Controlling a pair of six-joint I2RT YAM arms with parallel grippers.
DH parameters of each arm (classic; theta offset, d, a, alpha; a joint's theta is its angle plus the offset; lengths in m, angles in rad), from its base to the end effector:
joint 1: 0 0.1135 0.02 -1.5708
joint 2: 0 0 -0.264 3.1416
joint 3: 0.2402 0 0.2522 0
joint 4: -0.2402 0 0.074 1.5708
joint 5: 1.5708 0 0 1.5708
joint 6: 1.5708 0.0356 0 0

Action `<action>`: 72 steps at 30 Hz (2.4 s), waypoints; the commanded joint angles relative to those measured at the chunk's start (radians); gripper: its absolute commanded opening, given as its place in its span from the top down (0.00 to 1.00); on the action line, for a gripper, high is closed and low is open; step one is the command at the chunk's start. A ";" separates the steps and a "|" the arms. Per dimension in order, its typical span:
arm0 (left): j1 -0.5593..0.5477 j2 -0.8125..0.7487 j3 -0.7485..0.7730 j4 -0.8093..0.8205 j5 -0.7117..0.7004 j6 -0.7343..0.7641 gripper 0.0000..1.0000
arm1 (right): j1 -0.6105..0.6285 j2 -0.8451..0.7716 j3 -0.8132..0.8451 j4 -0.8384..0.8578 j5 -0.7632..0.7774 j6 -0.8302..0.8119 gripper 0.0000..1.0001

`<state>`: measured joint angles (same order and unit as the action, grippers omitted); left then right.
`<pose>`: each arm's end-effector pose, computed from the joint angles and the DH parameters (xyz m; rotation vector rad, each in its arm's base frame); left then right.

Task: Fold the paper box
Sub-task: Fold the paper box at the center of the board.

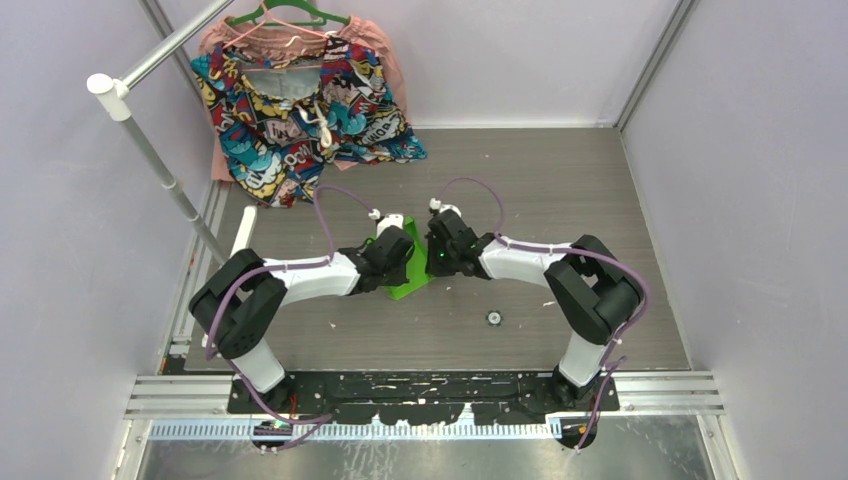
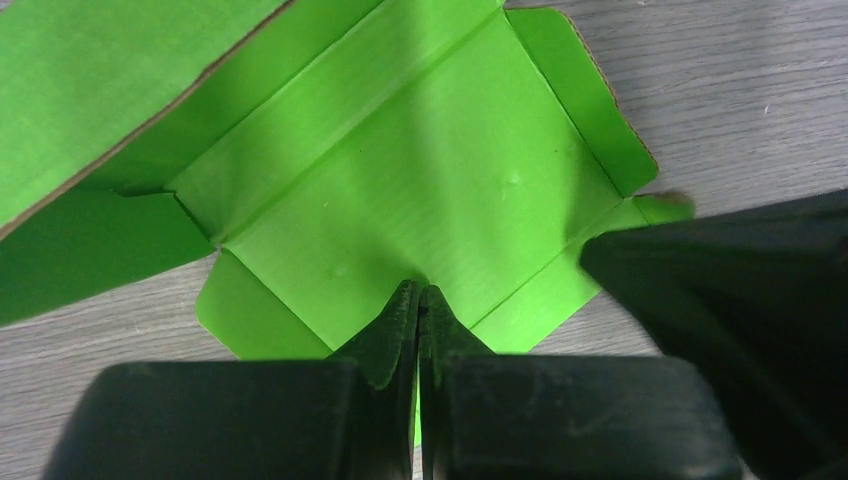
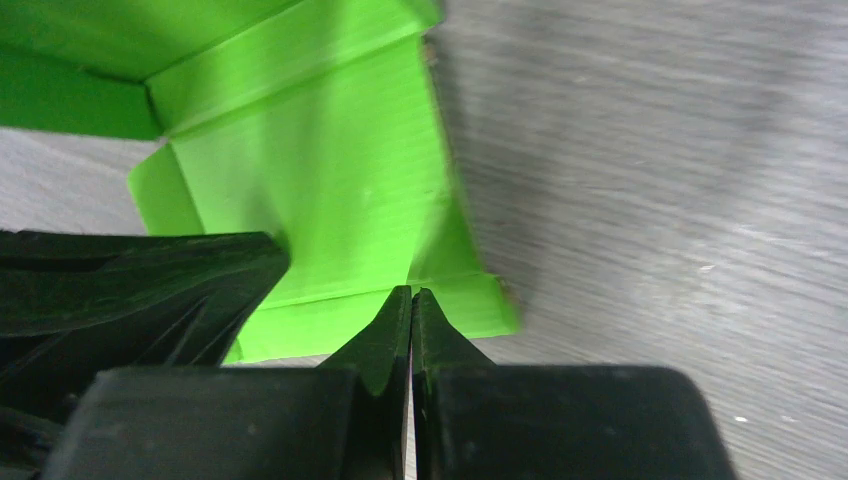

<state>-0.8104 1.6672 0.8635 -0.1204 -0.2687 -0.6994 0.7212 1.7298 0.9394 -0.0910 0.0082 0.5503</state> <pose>0.2301 -0.2282 0.1551 0.0254 2.4765 -0.3246 0.2604 0.2286 0.1577 -0.2123 2.5220 0.5312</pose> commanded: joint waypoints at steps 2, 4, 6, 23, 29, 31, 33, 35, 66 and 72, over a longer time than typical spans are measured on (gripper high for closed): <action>-0.016 0.053 -0.017 -0.069 0.042 -0.008 1.00 | 0.059 0.047 0.049 -0.038 0.041 -0.016 0.99; -0.016 0.052 -0.017 -0.070 0.042 -0.008 1.00 | 0.064 0.062 0.048 -0.040 0.042 -0.008 0.99; -0.018 0.050 -0.017 -0.069 0.041 -0.008 1.00 | 0.068 0.071 0.038 -0.027 0.040 -0.001 0.99; -0.019 0.044 -0.027 -0.069 0.036 -0.011 1.00 | -0.042 -0.138 0.030 -0.097 0.063 -0.037 0.99; -0.019 0.045 -0.026 -0.069 0.037 -0.011 1.00 | -0.103 -0.123 -0.011 -0.085 0.043 -0.042 0.99; -0.020 0.045 -0.026 -0.068 0.037 -0.011 1.00 | -0.109 -0.112 -0.022 -0.076 0.042 -0.037 0.99; -0.019 0.045 -0.024 -0.069 0.037 -0.011 1.00 | -0.113 -0.102 -0.032 -0.064 0.037 -0.032 0.99; -0.019 0.046 -0.024 -0.069 0.037 -0.011 1.00 | -0.115 -0.085 -0.034 -0.057 0.028 -0.029 0.99; -0.023 0.053 -0.014 -0.077 0.037 -0.008 1.00 | -0.106 -0.050 -0.019 0.004 -0.080 -0.018 0.99; -0.022 0.055 -0.011 -0.078 0.036 -0.005 1.00 | -0.103 -0.054 -0.012 -0.002 -0.081 -0.020 0.99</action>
<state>-0.8173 1.6718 0.8658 -0.1116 -0.2691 -0.7025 0.6098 1.6894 0.8989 -0.1276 -0.0635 0.5285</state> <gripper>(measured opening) 0.005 0.051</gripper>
